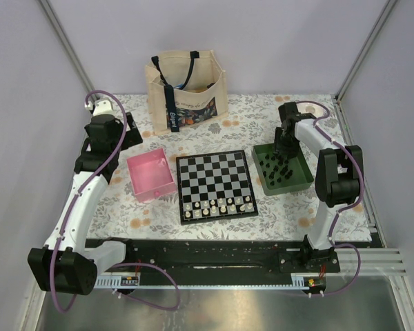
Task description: Set up the chess pieces on the board
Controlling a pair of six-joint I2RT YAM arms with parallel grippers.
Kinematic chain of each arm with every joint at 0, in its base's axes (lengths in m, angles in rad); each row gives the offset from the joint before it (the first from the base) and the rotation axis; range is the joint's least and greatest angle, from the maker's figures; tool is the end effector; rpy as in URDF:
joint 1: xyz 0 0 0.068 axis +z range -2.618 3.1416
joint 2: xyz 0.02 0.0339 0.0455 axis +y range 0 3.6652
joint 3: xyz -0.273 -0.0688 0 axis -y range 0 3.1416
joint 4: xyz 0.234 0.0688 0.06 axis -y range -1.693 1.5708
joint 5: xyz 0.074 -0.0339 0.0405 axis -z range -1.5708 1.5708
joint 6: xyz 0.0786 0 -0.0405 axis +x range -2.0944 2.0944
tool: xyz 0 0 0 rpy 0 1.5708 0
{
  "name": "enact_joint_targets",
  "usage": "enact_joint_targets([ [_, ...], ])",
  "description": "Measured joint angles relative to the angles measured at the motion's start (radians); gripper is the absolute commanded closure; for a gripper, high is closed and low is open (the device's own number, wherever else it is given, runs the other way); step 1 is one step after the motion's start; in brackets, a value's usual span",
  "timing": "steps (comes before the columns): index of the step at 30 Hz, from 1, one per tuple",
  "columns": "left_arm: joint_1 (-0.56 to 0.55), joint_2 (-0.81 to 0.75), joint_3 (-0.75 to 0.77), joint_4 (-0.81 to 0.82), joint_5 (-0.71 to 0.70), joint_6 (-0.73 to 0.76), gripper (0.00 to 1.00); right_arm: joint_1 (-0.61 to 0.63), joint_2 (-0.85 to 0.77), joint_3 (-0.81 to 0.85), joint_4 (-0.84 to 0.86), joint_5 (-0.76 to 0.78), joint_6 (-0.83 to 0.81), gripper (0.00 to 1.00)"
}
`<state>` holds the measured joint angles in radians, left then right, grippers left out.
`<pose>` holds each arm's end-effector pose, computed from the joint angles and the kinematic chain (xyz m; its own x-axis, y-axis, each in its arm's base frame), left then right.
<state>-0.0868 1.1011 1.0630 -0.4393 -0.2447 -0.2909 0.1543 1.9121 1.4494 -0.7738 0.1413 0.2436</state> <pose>0.2667 -0.0041 0.3389 -0.4012 -0.2444 -0.8828 -0.2561 0.9552 -0.1481 0.3943 0.0501 0.1766 -0.9315 0.0968 -0.3505 0.1218 0.9913 -0.0500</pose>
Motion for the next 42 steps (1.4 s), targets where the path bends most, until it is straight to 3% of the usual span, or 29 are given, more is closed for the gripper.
enact_joint_targets([
  [32, 0.000, 0.000, -0.001, 0.000, 0.006, 0.000, 0.01, 0.000, 0.043, -0.003, 0.023, -0.002, -0.003, 0.51],
  [42, 0.000, 0.000, -0.001, 0.000, 0.006, 0.000, 0.01, 0.000, 0.014, -0.025, 0.037, -0.004, -0.003, 0.45],
])
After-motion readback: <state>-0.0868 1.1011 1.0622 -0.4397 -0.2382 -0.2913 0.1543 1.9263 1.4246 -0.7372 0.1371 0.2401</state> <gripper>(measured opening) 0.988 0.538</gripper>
